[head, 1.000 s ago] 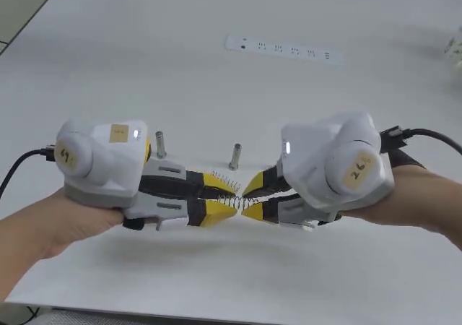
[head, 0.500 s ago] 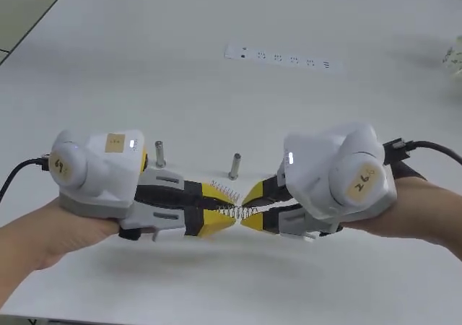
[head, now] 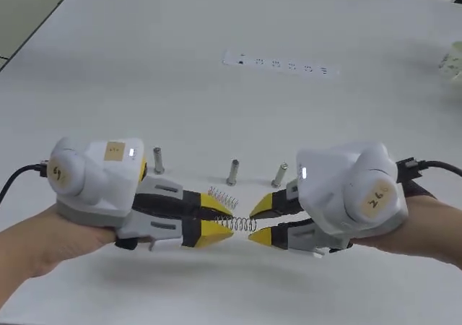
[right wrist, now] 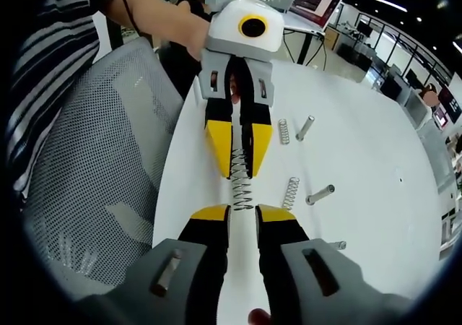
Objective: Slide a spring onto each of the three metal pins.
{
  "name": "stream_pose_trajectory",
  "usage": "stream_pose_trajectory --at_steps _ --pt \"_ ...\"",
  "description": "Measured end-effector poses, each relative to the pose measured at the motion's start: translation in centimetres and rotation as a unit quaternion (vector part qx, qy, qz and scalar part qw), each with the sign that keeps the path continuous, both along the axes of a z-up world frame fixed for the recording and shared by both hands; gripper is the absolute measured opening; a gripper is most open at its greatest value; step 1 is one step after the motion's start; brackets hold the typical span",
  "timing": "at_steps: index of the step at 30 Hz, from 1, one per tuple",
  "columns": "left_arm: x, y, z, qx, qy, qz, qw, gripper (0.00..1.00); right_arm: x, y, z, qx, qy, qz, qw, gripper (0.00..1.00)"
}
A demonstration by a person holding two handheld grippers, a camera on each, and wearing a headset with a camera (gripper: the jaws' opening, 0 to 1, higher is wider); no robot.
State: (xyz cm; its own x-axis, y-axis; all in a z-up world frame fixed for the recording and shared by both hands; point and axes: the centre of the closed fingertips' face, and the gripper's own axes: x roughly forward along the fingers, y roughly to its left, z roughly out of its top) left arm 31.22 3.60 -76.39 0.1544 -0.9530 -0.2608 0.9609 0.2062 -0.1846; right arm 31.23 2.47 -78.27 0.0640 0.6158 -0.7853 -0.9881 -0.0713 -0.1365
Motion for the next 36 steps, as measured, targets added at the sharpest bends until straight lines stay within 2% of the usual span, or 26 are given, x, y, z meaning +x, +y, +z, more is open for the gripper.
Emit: stream_pose_trajectory --at_steps 5,18,21,26,36 --pt "-0.10 -0.09 0.09 0.000 -0.001 -0.002 1.0000 0.07 0.02 0.36 0.40 0.016 -0.003 0.000 0.9999 0.14" --pt "-0.21 -0.11 -0.20 0.003 -0.003 -0.011 0.9999 0.07 -0.11 0.31 0.02 0.010 -0.004 0.005 0.9999 0.13" --pt "-0.28 -0.21 -0.17 0.001 -0.003 -0.015 0.9999 0.07 -0.10 0.02 -0.41 -0.001 -0.006 0.005 1.0000 0.13" --pt "-0.19 -0.10 -0.10 -0.001 -0.002 -0.014 0.9999 0.07 -0.04 0.18 -0.12 0.016 -0.008 -0.002 0.9998 0.13" --pt "-0.34 -0.21 -0.36 0.004 0.003 -0.016 0.9999 0.07 -0.20 0.10 0.12 0.012 -0.015 0.009 0.9998 0.13"
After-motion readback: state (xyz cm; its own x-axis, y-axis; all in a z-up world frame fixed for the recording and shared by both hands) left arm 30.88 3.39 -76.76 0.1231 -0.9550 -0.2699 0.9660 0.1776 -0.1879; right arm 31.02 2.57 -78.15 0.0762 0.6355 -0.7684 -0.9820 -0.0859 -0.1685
